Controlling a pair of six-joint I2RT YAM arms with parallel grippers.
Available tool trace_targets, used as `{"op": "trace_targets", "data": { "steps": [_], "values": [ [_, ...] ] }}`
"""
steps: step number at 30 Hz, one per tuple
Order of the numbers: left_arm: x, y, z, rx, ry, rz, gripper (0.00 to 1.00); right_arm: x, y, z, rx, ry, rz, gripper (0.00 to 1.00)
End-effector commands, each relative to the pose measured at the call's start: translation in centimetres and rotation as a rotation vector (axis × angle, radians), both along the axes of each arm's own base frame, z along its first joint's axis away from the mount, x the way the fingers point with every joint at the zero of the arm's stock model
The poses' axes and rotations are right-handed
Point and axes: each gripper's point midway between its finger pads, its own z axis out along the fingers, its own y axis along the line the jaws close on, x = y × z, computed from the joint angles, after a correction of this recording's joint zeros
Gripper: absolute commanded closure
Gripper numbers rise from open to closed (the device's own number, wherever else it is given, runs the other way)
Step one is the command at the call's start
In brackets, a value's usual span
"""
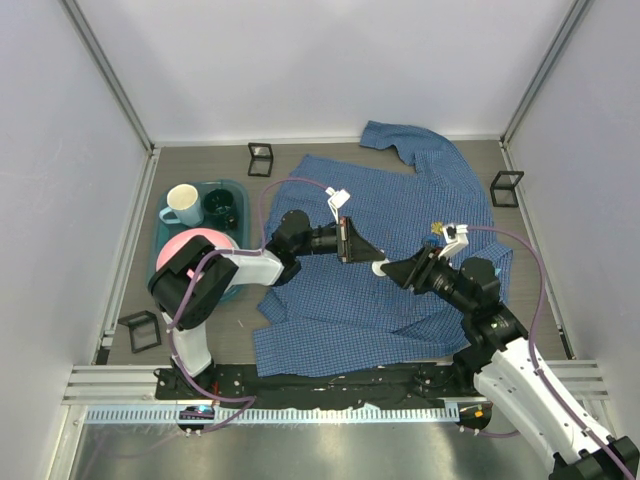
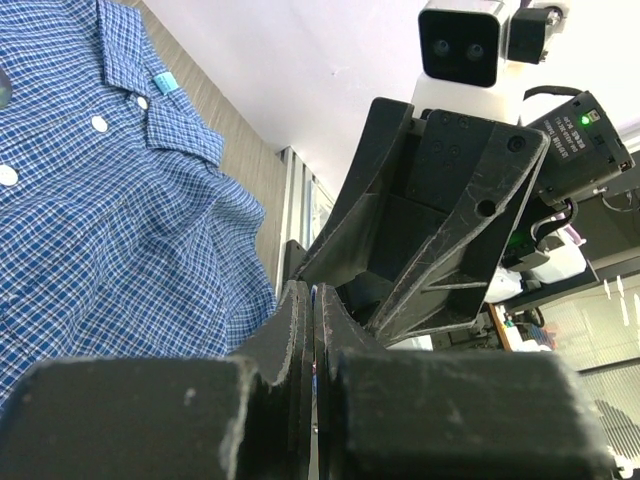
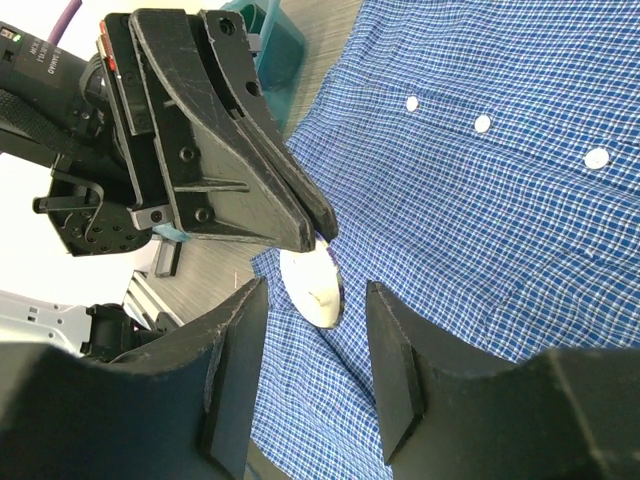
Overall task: Remove the brooch from the garment
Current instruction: Close the brooch.
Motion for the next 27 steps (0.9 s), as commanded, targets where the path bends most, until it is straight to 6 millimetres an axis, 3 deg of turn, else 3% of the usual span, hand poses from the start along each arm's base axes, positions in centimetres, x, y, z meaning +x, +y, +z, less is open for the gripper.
{"op": "trace_targets", "data": {
  "steps": [1, 6, 10, 18, 21, 24, 27],
  "values": [
    [0.4, 0.0, 1.9, -0.060, -0.041, 0.008, 1.00, -0.5, 0.4, 0.4, 0.006, -0.027, 0.034, 0.51],
    [0.5, 0.1, 2.1, -0.075, -0.028, 0.014, 1.00, -0.6, 0.9, 0.8, 0.051, -0.041, 0.055, 0.59],
    [0.7, 0.2, 2.0, -0.087, -0.017, 0.019, 1.00, -0.5, 1.1, 1.0, 0.071, -0.046, 0.062, 0.73],
    [1.0, 0.3, 1.6, -0.081, -0.008, 0.027, 1.00, -0.2, 0.8, 1.8, 0.094, -0.067, 0.030, 0.79],
    [1.0, 0.2, 1.7, -0.082, -0.007, 0.025, 1.00, -0.3, 0.7, 2.2, 0.103, -0.077, 0.025, 0.85],
    [1.1, 0.2, 1.5, -0.076, -0.007, 0.030, 1.00, -0.1, 0.6, 2.8, 0.105, -0.088, 0.014, 0.98],
    [1.1, 0.2, 1.4, -0.068, -0.007, 0.033, 1.00, 0.4, 0.2, 3.0, 0.079, -0.101, -0.014, 0.99]
  ]
}}
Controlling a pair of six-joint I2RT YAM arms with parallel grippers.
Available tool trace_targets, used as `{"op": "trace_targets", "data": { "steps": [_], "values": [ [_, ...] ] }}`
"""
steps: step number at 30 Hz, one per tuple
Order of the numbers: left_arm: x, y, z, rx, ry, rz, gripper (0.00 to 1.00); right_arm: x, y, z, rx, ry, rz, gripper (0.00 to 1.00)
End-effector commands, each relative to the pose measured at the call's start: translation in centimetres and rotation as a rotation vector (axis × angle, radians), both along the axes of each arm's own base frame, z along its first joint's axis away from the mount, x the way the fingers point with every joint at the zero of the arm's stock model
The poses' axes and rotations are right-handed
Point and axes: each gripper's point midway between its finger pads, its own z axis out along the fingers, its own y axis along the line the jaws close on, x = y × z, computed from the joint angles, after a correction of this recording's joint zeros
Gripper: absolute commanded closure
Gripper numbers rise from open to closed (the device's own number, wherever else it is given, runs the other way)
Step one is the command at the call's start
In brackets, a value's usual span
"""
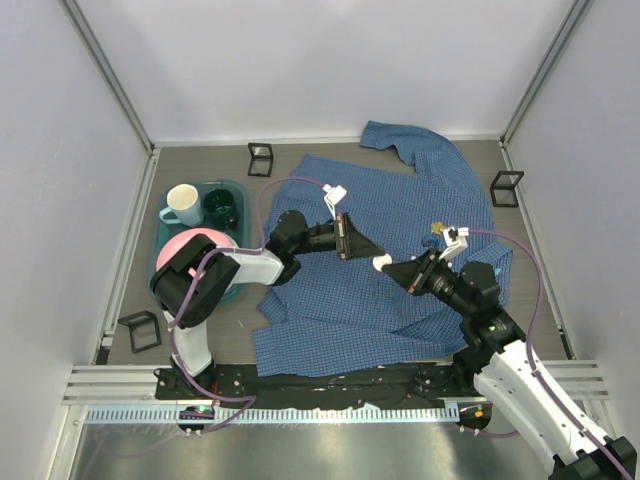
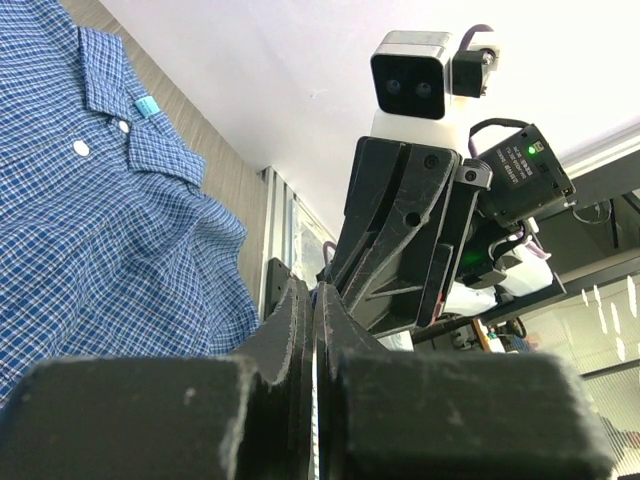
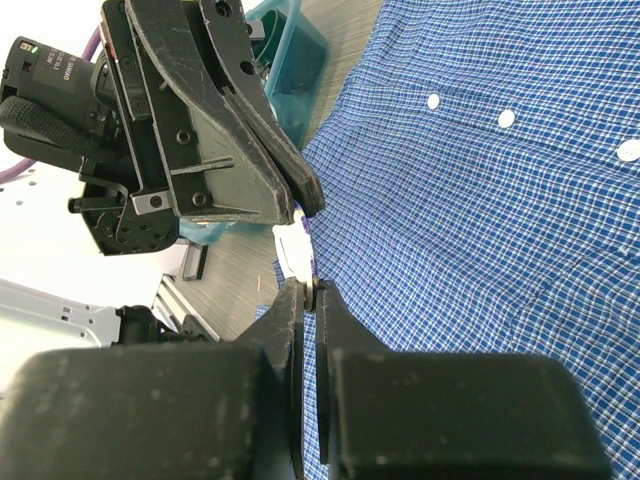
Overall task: Remove the brooch from the garment
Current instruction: Close the brooch, then place the brooch in the brooch box.
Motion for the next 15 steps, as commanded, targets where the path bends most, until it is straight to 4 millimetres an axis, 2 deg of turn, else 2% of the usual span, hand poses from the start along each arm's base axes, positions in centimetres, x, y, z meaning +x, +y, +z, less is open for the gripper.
{"op": "trace_targets", "data": {
  "steps": [1, 4, 5, 6, 7, 8, 9, 11, 12, 13, 14, 15],
  "values": [
    [0.6, 0.0, 0.1, -0.004, -0.031, 0.024, 1.00, 1.0, -0.6, 2.4, -0.018, -0.088, -0.050, 0.99],
    [1.0, 0.2, -0.3, 0.026, -0.043, 0.051, 0.99, 1.4, -1.0, 2.4, -0.055, -0.093, -0.071, 0.99],
    [1.0, 0.3, -0.5, 0.037, -0.043, 0.057, 0.90, 1.3, -1.1, 1.7, -0.069, -0.068, -0.072, 0.99],
    [1.2, 0.4, -0.8, 0.052, -0.040, 0.068, 0.82, 1.5, -1.2, 1.9, -0.073, -0.070, -0.081, 0.99],
    [1.4, 0.6, -0.4, 0.052, -0.050, 0.089, 0.73, 1.5, -1.4, 1.6, -0.090, -0.060, -0.089, 0.99],
    [1.7, 0.8, -0.3, 0.057, -0.065, 0.101, 0.56, 1.8, -1.8, 1.4, -0.108, -0.054, -0.109, 0.99],
    [2.6, 1.4, -0.5, 0.074, -0.056, 0.129, 0.51, 1.9, -1.9, 2.0, -0.118, -0.061, -0.118, 0.99],
    [4.2, 2.6, -0.3, 0.091, -0.060, 0.177, 0.42, 2.5, -2.9, 1.0, -0.191, -0.024, -0.165, 0.99],
    [6.0, 4.1, -0.6, 0.103, -0.043, 0.231, 0.40, 2.9, -3.3, 2.2, -0.207, -0.036, -0.192, 0.99],
    [6.7, 5.2, -1.1, 0.112, -0.030, 0.264, 0.39, 3.1, -4.1, 1.2, -0.263, 0.010, -0.219, 0.99],
    [7.4, 6.2, -0.5, 0.104, -0.037, 0.303, 0.37, 3.6, -4.6, 0.6, -0.325, 0.036, -0.238, 0.99],
    [8.6, 7.8, -1.0, 0.124, -0.045, 0.351, 0.36, 4.8, -6.2, 2.0, -0.369, 0.030, -0.335, 0.99]
  ]
}}
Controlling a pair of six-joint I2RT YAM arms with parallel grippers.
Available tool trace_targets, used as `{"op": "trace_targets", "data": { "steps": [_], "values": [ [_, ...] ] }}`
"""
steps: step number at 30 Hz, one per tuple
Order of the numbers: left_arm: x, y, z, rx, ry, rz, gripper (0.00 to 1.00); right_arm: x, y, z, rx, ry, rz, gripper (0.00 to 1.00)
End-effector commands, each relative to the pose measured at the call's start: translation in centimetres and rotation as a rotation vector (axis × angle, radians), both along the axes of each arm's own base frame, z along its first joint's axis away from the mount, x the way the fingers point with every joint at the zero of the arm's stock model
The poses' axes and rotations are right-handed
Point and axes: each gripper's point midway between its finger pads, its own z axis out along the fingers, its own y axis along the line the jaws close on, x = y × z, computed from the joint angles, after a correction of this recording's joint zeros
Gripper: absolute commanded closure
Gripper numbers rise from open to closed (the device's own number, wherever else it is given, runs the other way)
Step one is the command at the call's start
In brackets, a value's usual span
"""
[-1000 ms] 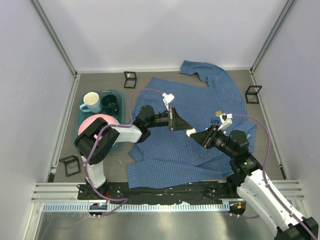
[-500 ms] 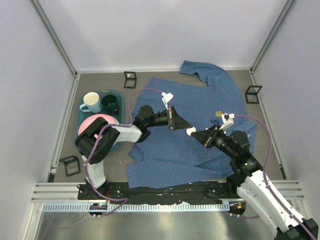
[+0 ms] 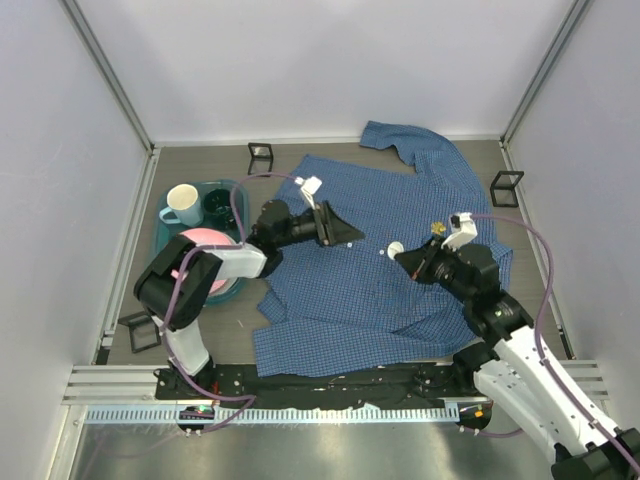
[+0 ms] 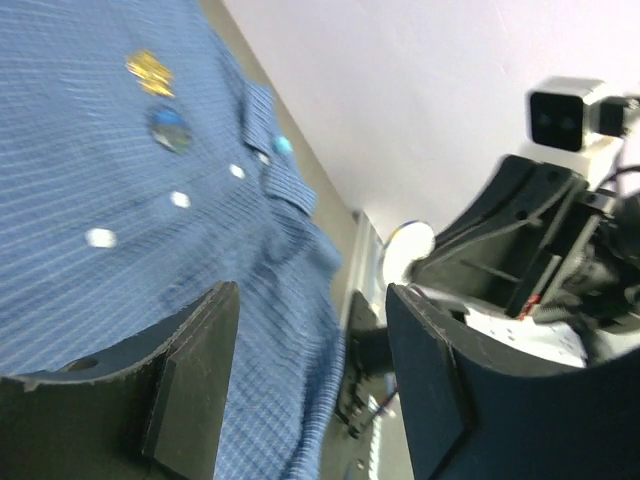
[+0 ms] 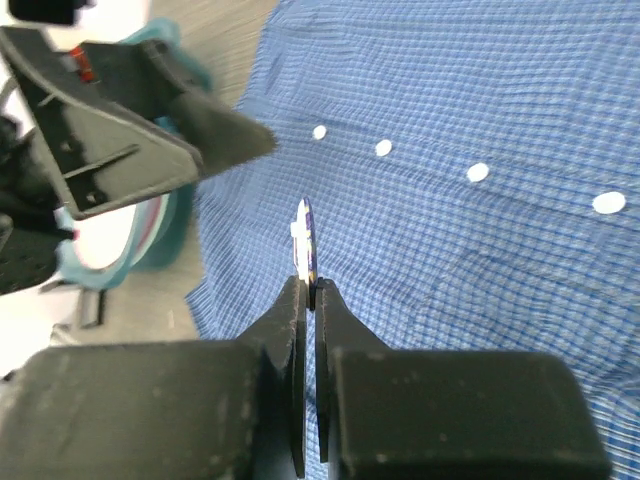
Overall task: Remove the brooch from the garment
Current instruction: Place the brooch in the brooch box.
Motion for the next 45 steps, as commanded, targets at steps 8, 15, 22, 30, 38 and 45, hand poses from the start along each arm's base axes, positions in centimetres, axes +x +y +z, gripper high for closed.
{"op": "trace_targets", "data": {
  "steps": [8, 15, 22, 30, 38, 45],
  "values": [
    [3.8, 7.6, -2.0, 0.222, -0.167, 0.296, 0.33, 8.6, -12.3, 2.5, -0.748, 0.170, -0.559, 0.99],
    [3.3, 7.2, -3.0, 0.265, -0.198, 0.309, 0.33, 16.4, -17.2, 0.4, -1.106, 0.355, -0.653, 0.99],
    [3.4, 6.1, -4.6, 0.285, -0.190, 0.295, 0.34, 21.0, -24.6, -2.0, -1.386, 0.520, -0.772, 0.99],
    [3.0, 5.3, -4.8, 0.283, -0.183, 0.270, 0.34, 24.4, -30.4, -3.4, -1.460, 0.573, -0.871, 0.99],
    [3.0, 4.5, -5.7, 0.300, -0.170, 0.249, 0.34, 24.8, -33.0, -6.1, -1.531, 0.585, -0.919, 0.99],
    [3.1, 5.0, -5.4, 0.331, -0.201, 0.262, 0.34, 25.6, -35.3, -7.6, -1.486, 0.576, -0.938, 0.99]
  ]
}}
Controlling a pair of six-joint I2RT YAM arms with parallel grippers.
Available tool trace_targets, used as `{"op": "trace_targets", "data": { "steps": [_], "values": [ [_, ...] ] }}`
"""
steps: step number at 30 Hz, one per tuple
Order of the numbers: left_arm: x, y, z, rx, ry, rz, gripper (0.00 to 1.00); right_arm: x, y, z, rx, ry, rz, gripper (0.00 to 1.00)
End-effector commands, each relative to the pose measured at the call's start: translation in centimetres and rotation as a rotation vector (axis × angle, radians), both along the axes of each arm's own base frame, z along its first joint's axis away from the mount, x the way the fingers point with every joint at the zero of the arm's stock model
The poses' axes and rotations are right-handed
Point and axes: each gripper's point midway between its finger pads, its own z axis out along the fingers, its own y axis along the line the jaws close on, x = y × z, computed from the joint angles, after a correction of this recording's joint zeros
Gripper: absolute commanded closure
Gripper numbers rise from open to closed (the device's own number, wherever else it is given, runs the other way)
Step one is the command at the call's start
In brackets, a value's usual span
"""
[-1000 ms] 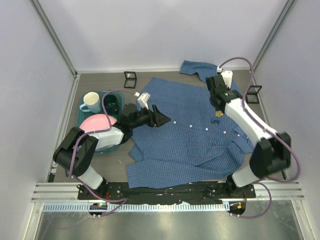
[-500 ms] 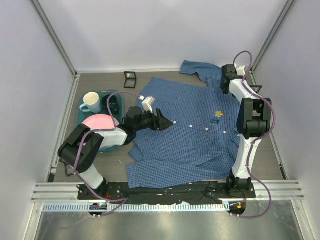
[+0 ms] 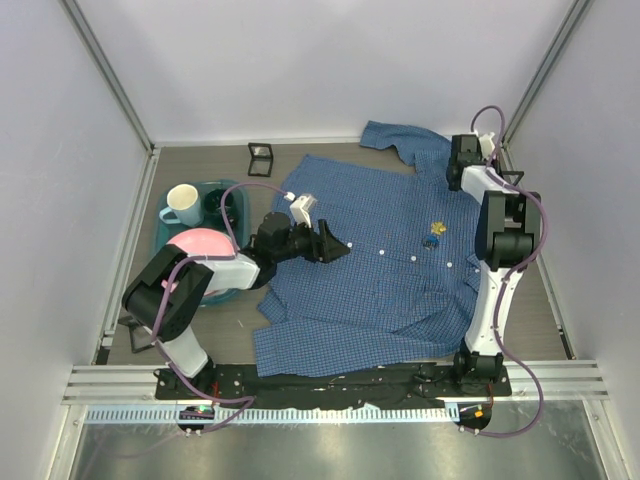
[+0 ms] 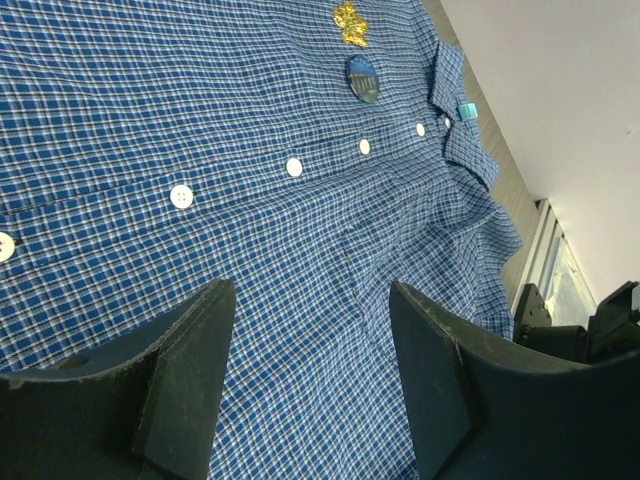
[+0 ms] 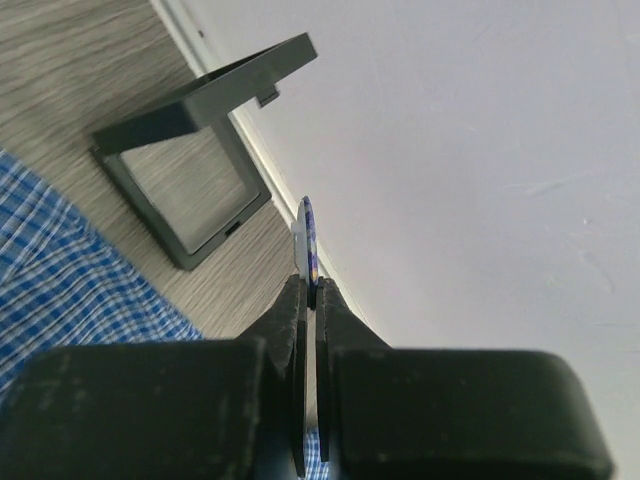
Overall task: Remove the brooch from the garment
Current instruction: Place the brooch in the brooch box.
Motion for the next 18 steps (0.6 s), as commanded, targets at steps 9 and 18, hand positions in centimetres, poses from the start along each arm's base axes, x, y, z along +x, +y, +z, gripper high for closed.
{"op": "trace_targets", "data": {
  "steps": [9, 18],
  "values": [
    [0.9, -0.6, 1.8, 0.002, -0.077, -0.008, 0.34, 1.5, -2.6, -1.7, -0.010, -0.048, -0.022, 0.99],
    [0.7, -0.6, 2.0, -0.002, -0.082, -0.011, 0.34, 2.1, -2.9, -2.2, -0.011, -0.045, -0.012, 0.98]
  ]
}}
